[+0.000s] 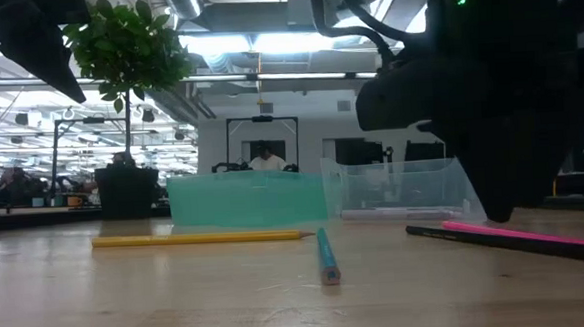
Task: Sort pens & pencils
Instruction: Put the black pencil into the blue bin
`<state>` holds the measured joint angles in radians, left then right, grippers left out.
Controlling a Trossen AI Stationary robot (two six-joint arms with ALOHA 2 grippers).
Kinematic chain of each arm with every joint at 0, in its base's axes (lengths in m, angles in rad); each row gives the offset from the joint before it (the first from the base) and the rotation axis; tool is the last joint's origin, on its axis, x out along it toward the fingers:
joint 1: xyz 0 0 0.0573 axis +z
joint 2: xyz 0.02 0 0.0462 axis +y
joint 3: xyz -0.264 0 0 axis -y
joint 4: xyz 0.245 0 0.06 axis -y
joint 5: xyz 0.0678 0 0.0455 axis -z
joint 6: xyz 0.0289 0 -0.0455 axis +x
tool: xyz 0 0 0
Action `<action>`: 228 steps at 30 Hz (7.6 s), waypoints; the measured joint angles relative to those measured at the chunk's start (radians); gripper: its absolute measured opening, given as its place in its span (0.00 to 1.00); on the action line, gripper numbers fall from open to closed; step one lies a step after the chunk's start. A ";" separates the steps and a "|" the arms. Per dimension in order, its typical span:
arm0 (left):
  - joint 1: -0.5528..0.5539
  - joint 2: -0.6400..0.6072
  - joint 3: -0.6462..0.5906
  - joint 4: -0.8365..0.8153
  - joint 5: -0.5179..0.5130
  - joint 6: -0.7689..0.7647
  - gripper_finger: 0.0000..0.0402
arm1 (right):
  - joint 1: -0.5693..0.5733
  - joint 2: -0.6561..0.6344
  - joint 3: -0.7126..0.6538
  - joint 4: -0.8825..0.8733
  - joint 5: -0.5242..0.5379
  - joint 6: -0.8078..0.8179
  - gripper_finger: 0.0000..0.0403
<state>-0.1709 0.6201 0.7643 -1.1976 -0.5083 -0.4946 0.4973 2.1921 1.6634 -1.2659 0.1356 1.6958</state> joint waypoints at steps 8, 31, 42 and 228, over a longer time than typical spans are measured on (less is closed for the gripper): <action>0.000 0.000 0.000 0.000 0.000 0.000 0.29 | -0.002 0.000 0.000 0.000 0.025 0.000 0.38; 0.000 0.000 0.000 -0.003 0.000 0.000 0.29 | -0.008 0.068 0.004 0.022 0.009 -0.002 0.29; 0.000 0.000 0.000 -0.007 0.000 0.000 0.29 | -0.008 0.070 0.003 0.033 0.005 -0.003 0.08; 0.000 0.000 0.000 -0.031 0.001 -0.023 0.29 | -0.050 0.078 0.148 0.156 0.001 -0.237 0.00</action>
<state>-0.1709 0.6199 0.7643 -1.2285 -0.5076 -0.5171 0.4469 2.2700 1.8114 -1.1095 0.1368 1.4593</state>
